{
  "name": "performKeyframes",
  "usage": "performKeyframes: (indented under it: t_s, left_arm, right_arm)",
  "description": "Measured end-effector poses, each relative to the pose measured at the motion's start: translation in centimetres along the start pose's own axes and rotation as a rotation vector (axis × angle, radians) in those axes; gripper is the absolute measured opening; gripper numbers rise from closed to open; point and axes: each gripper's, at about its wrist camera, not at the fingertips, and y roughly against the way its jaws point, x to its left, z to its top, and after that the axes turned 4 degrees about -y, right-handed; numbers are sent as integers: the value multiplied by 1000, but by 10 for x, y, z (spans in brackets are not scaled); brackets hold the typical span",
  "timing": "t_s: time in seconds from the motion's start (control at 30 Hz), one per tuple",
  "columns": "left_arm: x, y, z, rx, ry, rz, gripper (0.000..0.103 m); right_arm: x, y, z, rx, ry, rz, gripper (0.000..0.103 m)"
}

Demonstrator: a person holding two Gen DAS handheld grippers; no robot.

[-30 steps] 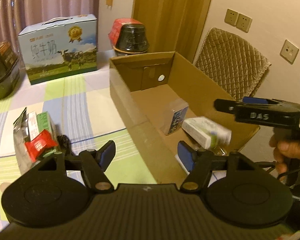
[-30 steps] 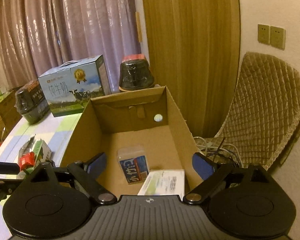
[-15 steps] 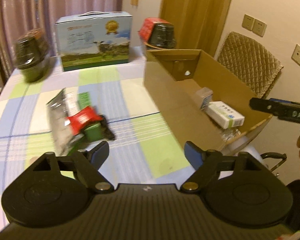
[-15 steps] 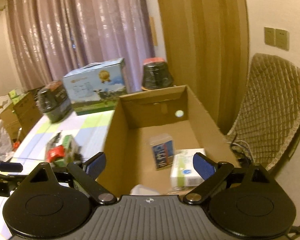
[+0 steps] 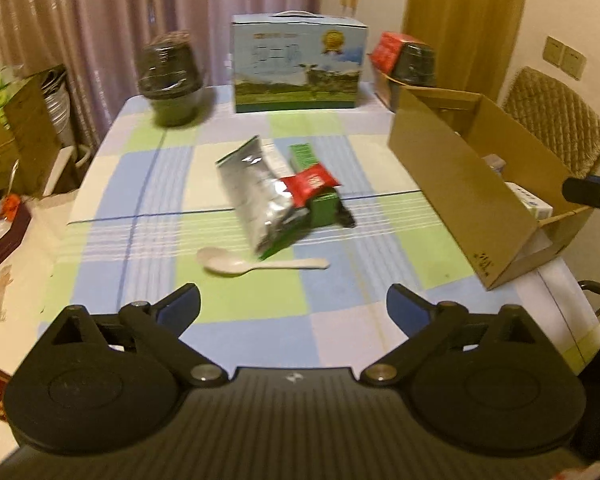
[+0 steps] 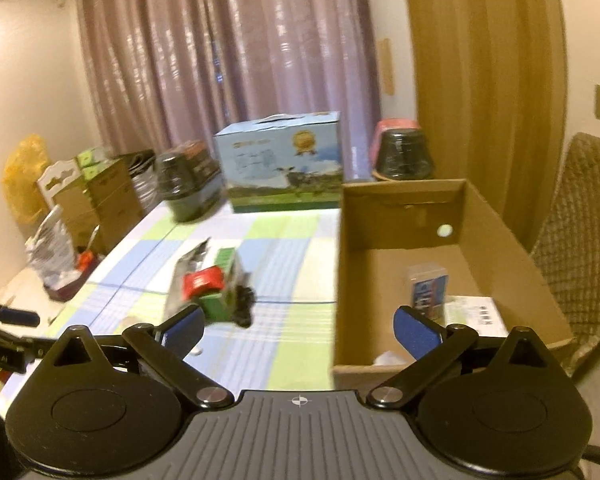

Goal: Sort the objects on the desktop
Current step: 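Withdraw both open tools from the box back over the table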

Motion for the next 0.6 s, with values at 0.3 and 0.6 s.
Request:
performKeyframes:
  t_s: [0.3,0.6]
  left_arm:
    - [21,12,-10,-1,11,23,102]
    - [28,6,-10,9,-34,25,102]
  right_arm:
    - [30,-6,-10,32,53,40,101]
    - [47,-14,-20,62,93,57,101]
